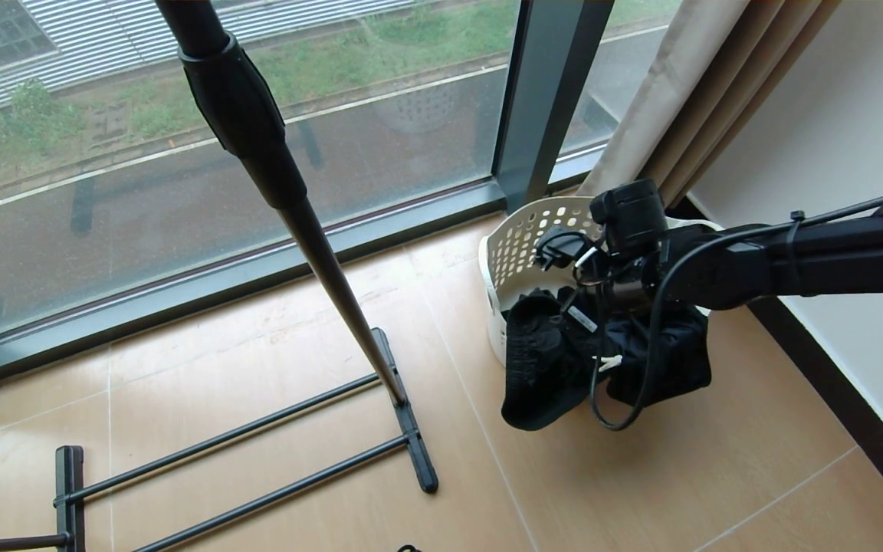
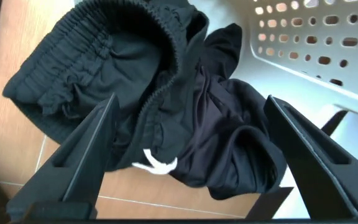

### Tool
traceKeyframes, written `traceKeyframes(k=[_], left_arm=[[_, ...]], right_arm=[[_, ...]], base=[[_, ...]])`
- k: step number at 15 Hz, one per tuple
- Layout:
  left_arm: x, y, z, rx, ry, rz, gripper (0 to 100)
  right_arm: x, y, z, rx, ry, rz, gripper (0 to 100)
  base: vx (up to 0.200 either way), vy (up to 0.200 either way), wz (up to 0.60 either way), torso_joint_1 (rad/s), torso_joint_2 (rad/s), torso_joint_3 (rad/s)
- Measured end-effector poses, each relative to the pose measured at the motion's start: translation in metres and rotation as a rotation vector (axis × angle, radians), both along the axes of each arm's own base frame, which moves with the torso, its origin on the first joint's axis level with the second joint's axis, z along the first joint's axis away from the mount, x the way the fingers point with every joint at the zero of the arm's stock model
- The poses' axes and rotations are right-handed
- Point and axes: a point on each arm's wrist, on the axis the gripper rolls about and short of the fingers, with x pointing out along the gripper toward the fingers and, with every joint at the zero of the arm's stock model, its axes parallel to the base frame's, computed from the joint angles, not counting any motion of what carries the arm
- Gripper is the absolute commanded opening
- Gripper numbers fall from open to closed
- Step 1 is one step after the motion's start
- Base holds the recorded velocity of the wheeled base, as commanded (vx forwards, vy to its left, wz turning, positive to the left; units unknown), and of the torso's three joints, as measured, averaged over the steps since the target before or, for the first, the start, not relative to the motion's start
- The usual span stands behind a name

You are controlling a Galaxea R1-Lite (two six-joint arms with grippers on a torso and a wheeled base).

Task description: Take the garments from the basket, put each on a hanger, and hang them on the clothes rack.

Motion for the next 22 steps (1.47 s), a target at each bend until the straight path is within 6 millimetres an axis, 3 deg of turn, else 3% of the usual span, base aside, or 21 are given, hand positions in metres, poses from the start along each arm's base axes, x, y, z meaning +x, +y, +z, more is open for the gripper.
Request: traceKeyframes(k=[4, 10, 20, 21, 22], left_arm=[[0.000, 0.000, 0.000, 0.000, 0.000, 0.000, 100], [0.000, 0.000, 0.000, 0.000, 0.000, 0.000, 100], [0.000, 0.000, 0.000, 0.000, 0.000, 0.000, 100], [0.000, 0.000, 0.000, 0.000, 0.000, 0.000, 100], [0.000, 0.000, 0.000, 0.000, 0.000, 0.000, 100]], right_arm=[[0.024, 0.005, -0.021, -0.005, 0.011, -0.013, 100], [0.055, -0.002, -0.029, 0.014, -0.023, -0.054, 100], [0.080, 0.006, -0.039, 0.036, -0.070, -0.058, 100], [0.082, 0.006, -0.040, 0.039, -0.074, -0.057, 0], [0.084, 0.008, -0.040, 0.045, -0.081, -0.058, 0]], base=[[0.000, 0.000, 0.00, 0.000, 0.00, 0.000], [0.000, 0.000, 0.00, 0.000, 0.00, 0.000], [0.000, 0.000, 0.00, 0.000, 0.00, 0.000], [0.000, 0.000, 0.00, 0.000, 0.00, 0.000], [0.000, 0.000, 0.00, 0.000, 0.00, 0.000]])
